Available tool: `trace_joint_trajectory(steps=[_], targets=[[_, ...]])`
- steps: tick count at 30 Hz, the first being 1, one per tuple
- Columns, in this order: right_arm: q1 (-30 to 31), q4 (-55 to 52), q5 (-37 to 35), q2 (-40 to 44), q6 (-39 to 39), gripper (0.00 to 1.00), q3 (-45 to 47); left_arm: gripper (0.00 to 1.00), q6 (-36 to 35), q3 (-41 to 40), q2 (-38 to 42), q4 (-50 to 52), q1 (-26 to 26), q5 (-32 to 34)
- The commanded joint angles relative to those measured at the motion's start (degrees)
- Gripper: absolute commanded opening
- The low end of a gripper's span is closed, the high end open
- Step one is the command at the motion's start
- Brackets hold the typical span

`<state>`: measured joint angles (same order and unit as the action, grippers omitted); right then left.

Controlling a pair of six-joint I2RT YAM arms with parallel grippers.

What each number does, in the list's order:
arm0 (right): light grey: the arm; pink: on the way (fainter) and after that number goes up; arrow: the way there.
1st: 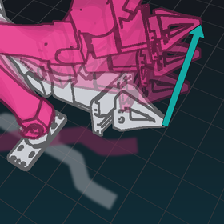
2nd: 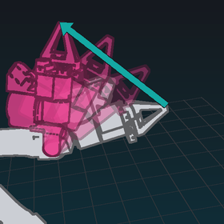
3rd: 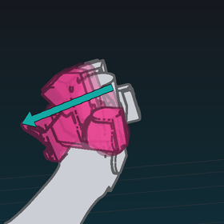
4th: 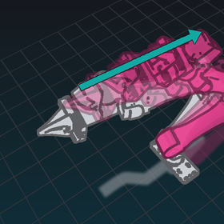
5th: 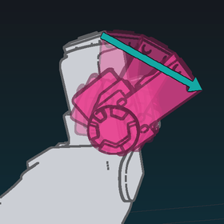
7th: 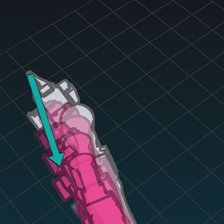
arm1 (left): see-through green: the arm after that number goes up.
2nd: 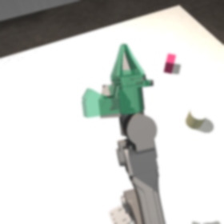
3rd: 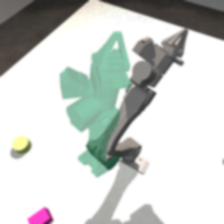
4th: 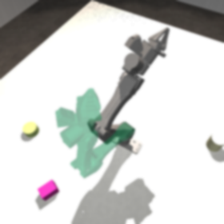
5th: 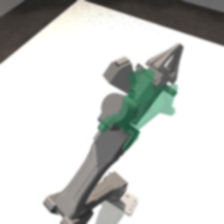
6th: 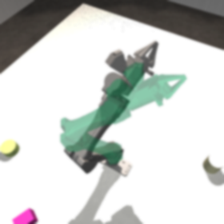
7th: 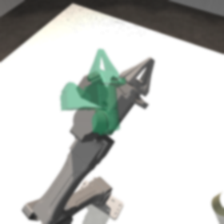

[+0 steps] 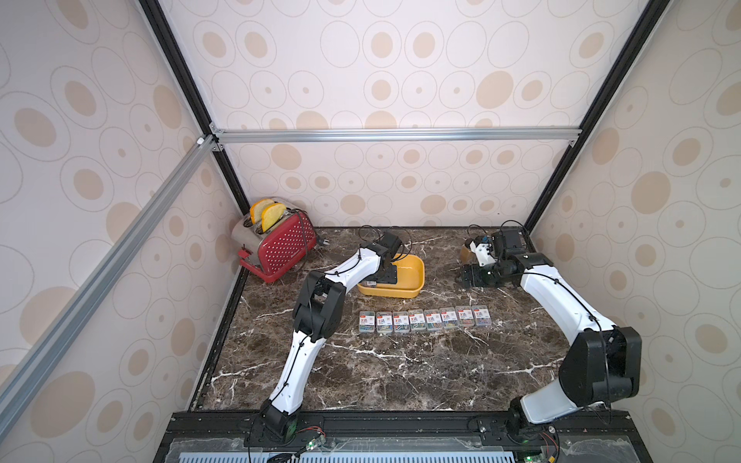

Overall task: Take the paper clips out of the storage box
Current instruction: Pick up the boxed paper clips from the storage box.

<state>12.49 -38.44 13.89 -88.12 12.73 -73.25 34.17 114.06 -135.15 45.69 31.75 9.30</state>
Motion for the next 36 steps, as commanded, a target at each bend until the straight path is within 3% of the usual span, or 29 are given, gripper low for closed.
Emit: trace_joint_trajectory(steps=[1, 12, 15, 20, 23, 25, 30, 36], targets=[[0.25, -0.83, 0.35, -0.33, 0.28, 0.86, -1.63, 0.99, 0.19, 1.45, -2.75, -0.08, 0.86, -3.43], [0.21, -0.81, 0.65, -0.23, 0.68, 0.86, -1.46, 0.99, -1.07, -0.42, -0.37, -1.53, 2.12, -3.06], [0.24, -0.81, 0.88, -0.35, 0.65, 0.85, -1.48, 0.95, -1.82, -0.19, -0.47, -0.02, 2.14, -2.96], [0.24, -0.51, 1.28, -0.43, 1.19, 0.80, -1.63, 0.72, -2.70, -0.89, 0.06, 0.38, 1.96, -2.71], [0.24, -0.50, 1.36, -0.51, 1.80, 0.74, -1.85, 0.45, -2.97, -0.87, 0.22, 0.60, 1.83, -2.62], [0.33, -0.39, 1.42, -0.40, 2.25, 0.71, -1.93, 0.34, -3.26, -0.74, 0.38, 0.86, 1.79, -2.36], [0.31, 1.26, 1.80, 0.97, 2.50, 0.74, -1.28, 0.32, -4.92, -0.21, 1.58, 0.80, 1.38, -4.10], [0.33, 4.72, 8.34, 3.64, 2.29, 0.79, -0.90, 0.29, -9.72, 0.24, 8.01, -2.93, -0.94, -19.05]])
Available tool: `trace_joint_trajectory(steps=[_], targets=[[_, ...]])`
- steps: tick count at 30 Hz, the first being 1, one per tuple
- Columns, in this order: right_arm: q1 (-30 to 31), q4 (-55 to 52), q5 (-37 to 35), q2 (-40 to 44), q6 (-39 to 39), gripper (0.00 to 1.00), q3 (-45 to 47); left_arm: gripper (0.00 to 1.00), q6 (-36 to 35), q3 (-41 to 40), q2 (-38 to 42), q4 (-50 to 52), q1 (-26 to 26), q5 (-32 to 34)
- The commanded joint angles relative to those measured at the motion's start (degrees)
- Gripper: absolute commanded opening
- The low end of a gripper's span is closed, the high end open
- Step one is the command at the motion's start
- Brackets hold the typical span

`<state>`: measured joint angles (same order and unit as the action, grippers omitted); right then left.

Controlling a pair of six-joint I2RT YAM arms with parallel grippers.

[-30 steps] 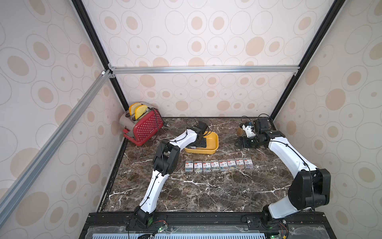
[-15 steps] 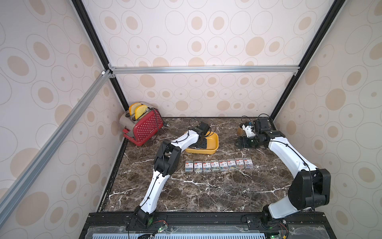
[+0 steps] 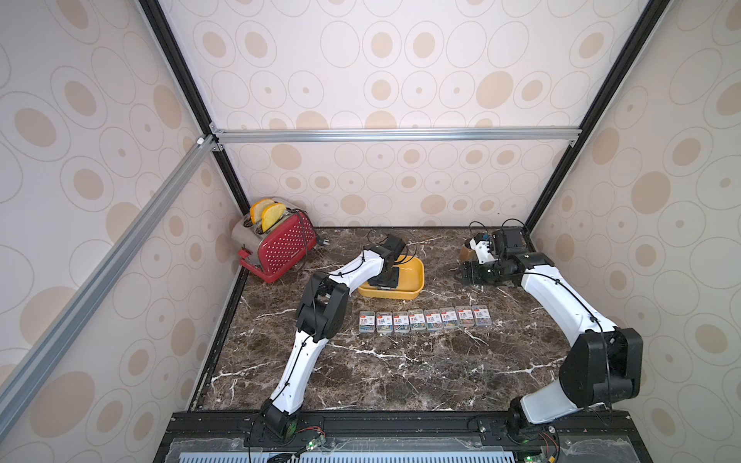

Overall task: Take the paper clips out of the storage box
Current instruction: Pick up the boxed paper clips from the storage box.

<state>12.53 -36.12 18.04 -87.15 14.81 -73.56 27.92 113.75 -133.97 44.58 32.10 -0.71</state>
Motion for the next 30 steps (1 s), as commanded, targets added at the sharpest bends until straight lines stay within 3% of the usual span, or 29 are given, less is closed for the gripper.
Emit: trace_joint_trajectory(steps=[1, 6, 8, 11, 21, 30], targets=[[0.25, 2.97, 5.82, 2.94, 0.41, 0.79, -0.78, 0.29, -3.49, -0.11, 8.45, -3.37, -2.13, -13.25], [0.16, 8.21, 17.67, 3.16, 3.78, 0.79, -0.63, 0.31, 1.99, -6.33, 14.95, -16.22, -5.34, -35.20], [0.21, 10.71, 22.65, 2.55, 5.76, 0.79, -0.41, 0.31, 6.31, -9.27, 16.80, -22.53, -5.78, -41.69], [0.16, 15.08, 28.39, 1.74, 9.72, 0.79, -0.10, 0.30, 10.77, -12.67, 19.41, -28.19, -5.89, -46.30], [0.71, 41.06, 42.90, -1.53, 33.62, 0.85, 2.55, 0.30, 31.78, -23.07, 27.40, -54.79, -5.74, -50.79], [4.54, 46.95, 44.79, -3.09, 39.09, 0.87, 0.99, 0.30, 42.84, -25.30, 29.99, -67.49, -5.78, -49.66]])
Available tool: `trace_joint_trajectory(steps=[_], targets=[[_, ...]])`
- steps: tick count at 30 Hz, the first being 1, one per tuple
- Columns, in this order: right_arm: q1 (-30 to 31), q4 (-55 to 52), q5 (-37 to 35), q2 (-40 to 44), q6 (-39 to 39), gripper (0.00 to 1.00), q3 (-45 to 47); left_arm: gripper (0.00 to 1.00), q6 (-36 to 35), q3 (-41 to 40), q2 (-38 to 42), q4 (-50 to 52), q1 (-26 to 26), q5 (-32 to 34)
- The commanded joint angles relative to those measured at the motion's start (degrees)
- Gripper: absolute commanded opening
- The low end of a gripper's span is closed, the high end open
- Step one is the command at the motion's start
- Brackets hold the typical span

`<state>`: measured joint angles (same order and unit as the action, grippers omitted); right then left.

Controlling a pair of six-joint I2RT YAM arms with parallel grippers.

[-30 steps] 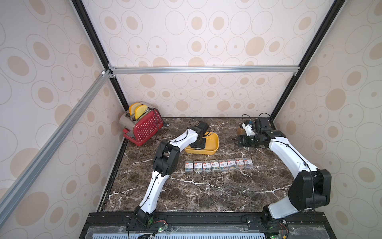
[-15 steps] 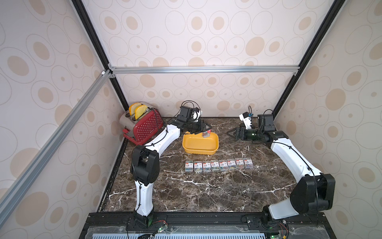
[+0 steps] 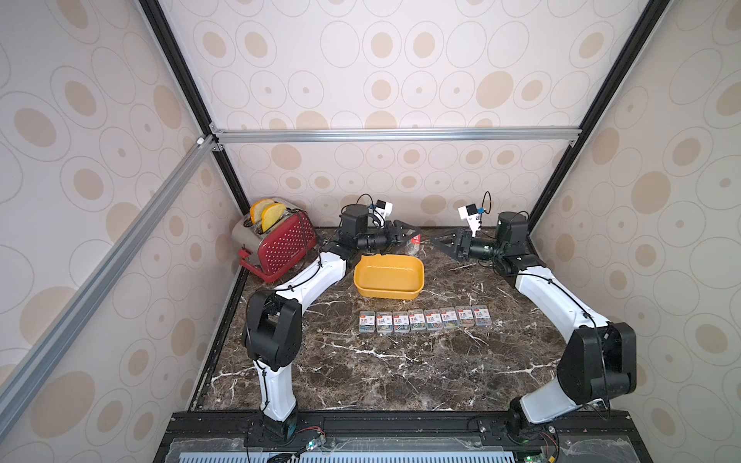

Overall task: Take the paper clips out of the storage box
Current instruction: Pick up the boxed paper clips from the storage box.

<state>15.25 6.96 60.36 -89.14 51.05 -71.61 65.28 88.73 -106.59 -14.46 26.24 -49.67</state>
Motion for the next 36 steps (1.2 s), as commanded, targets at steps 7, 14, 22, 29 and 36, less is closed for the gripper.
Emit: trace_joint_trajectory(steps=[7, 14, 22, 29, 36], targets=[[3.39, 10.74, 2.98, -3.15, 8.15, 0.87, -1.39, 0.30, 10.41, -1.72, 3.02, -14.90, 0.91, 0.26], [3.57, 18.92, 3.52, -4.29, 14.30, 0.87, -1.51, 0.30, 11.18, -2.58, 2.76, -16.29, 2.26, 0.45], [5.01, 21.60, 4.23, -6.17, 17.25, 0.77, -2.35, 0.29, 12.67, -1.46, 1.56, -18.38, 2.86, 0.88], [5.28, 20.50, 4.96, -6.24, 16.93, 0.41, -2.45, 0.35, 11.96, -1.32, 1.89, -17.68, 2.77, 1.24], [5.29, 0.36, 3.32, -2.85, -0.24, 0.25, -4.84, 0.56, 3.14, 0.45, 3.96, -5.06, 1.94, -0.29]])
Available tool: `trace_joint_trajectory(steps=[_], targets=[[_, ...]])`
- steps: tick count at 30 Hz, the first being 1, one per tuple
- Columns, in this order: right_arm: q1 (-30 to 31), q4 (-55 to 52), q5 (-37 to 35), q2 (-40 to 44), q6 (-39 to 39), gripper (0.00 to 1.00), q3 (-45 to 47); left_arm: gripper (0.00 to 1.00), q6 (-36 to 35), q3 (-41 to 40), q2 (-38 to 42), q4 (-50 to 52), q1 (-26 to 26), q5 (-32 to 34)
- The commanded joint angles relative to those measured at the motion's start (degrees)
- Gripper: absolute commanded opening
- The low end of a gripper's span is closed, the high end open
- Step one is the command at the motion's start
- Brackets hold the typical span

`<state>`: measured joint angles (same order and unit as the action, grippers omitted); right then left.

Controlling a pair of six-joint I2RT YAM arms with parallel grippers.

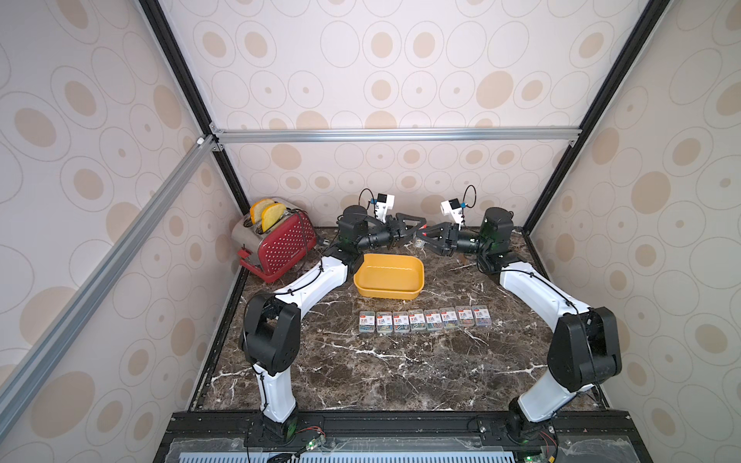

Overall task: Take the paper clips out of the storage box
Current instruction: Pick up the boxed paper clips from the storage box, then place the boxed paper clips at the center of the board.

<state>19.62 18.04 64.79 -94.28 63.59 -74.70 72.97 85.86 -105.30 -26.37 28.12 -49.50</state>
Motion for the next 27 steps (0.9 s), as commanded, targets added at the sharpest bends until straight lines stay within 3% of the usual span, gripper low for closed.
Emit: trace_joint_trajectory(steps=[1, 3, 10, 14, 27], targets=[[0.94, -15.20, -1.85, 2.91, -16.31, 0.22, -2.46, 0.60, -6.53, 3.50, 3.27, 9.68, -0.25, -0.80], [0.94, -22.01, -3.59, 3.98, -22.78, 0.16, -3.47, 0.70, -10.51, 4.25, 4.40, 15.30, -0.97, -1.45], [0.85, -35.26, -9.32, 7.55, -36.27, 0.08, -3.69, 0.83, -22.08, 5.46, 8.97, 31.26, -3.61, -1.47], [0.92, -42.16, -12.66, 8.82, -43.10, 0.02, -3.80, 0.99, -25.94, 5.81, 10.75, 37.31, -4.79, -1.31], [4.20, -48.44, -25.12, 14.38, -61.86, 0.00, 2.58, 0.99, -38.84, 6.50, 13.76, 59.56, -8.69, -1.63]])
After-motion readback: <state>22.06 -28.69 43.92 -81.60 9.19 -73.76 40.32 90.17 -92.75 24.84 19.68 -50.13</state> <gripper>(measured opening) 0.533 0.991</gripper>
